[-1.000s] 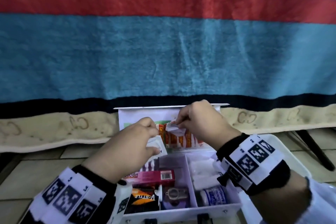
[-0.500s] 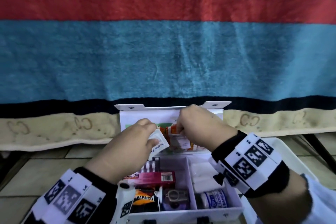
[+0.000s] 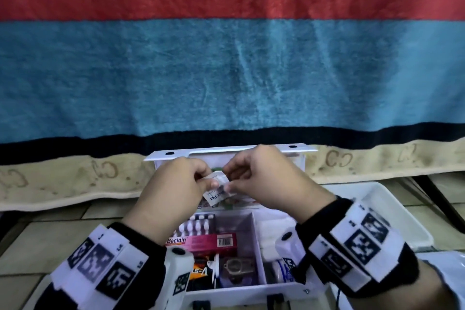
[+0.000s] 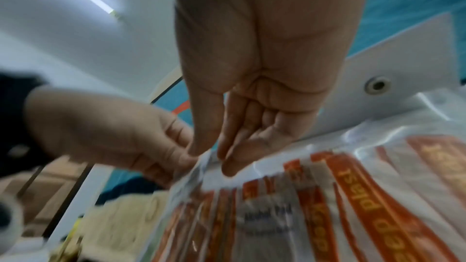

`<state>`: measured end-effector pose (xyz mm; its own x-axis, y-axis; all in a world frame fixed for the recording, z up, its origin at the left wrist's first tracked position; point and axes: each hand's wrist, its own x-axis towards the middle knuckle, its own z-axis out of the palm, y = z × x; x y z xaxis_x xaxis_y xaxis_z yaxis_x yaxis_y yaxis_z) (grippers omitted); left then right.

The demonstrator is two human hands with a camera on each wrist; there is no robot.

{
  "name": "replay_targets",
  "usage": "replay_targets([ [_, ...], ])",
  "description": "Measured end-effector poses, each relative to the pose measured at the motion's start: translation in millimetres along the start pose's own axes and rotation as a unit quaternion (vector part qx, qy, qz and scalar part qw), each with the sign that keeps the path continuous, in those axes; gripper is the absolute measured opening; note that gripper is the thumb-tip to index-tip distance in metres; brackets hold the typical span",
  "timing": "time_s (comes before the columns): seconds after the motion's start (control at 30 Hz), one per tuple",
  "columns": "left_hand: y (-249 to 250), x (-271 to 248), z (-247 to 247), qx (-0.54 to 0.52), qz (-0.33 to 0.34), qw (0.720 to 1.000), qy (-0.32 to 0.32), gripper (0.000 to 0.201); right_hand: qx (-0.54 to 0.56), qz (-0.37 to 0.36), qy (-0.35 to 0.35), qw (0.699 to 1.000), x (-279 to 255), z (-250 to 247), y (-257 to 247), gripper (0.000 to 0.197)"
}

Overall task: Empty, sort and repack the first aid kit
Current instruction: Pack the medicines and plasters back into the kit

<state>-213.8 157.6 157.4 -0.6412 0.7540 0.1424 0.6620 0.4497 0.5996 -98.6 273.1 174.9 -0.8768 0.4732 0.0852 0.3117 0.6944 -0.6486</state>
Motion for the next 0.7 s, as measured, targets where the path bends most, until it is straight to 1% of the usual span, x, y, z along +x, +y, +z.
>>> replay_targets([
  [0.07,0.7,1.2,1.1,-0.007,0.002,1.000,0.007,0.021,-0.022,0.005,0.035,0.999,1.7,5.7,1.5,0.015],
  [0.17,-1.0,3.9,0.0,-0.007,0.022,1.000,0.006,0.021,-0.080,-0.028,0.068,0.994,-1.6,10.0,-3.3,0.007],
  [0.23,-2.3,4.0,-1.9,0.014,0.053,0.998,-0.035,0.020,-0.041,-0.016,0.106,0.993,-4.0,3.8,-0.9,0.007],
  [0.27,-2.7,3.2,-2.8,0.037,0.067,0.995,-0.062,0.021,-0.016,0.005,0.130,0.991,-2.2,-2.2,4.3,0.012],
  [0.3,-3.3,1.6,-3.0,0.065,0.078,0.991,-0.088,0.027,0.001,0.027,0.148,0.989,-0.1,-9.3,9.9,0.018],
  [0.37,-4.7,-1.2,-0.6,0.126,0.088,0.981,-0.122,0.045,0.051,0.056,0.160,0.984,4.1,-23.5,19.9,0.023],
  [0.4,-3.9,-2.0,1.1,0.153,0.096,0.976,-0.124,0.048,0.070,0.050,0.164,0.983,5.7,-28.5,21.9,0.024],
  [0.43,-2.4,-2.9,2.6,0.172,0.106,0.972,-0.120,0.047,0.062,0.034,0.171,0.983,7.9,-30.4,23.1,0.024],
  [0.5,-0.6,-3.3,4.8,0.184,0.128,0.969,-0.106,0.043,0.014,-0.014,0.188,0.982,12.3,-30.1,21.7,0.021],
  [0.57,1.2,-1.9,5.4,0.181,0.157,0.966,-0.098,0.036,0.008,-0.050,0.187,0.981,17.1,-28.2,20.4,0.025],
  [0.6,1.1,-0.6,5.7,0.177,0.171,0.964,-0.097,0.033,0.015,-0.060,0.175,0.983,19.3,-26.9,21.6,0.028],
  [0.63,1.8,0.0,5.3,0.174,0.176,0.964,-0.098,0.031,0.014,-0.064,0.159,0.985,20.6,-25.8,22.7,0.030],
  [0.7,0.8,1.8,4.2,0.163,0.159,0.968,-0.102,0.031,-0.010,-0.065,0.124,0.990,21.6,-24.9,25.0,0.033],
])
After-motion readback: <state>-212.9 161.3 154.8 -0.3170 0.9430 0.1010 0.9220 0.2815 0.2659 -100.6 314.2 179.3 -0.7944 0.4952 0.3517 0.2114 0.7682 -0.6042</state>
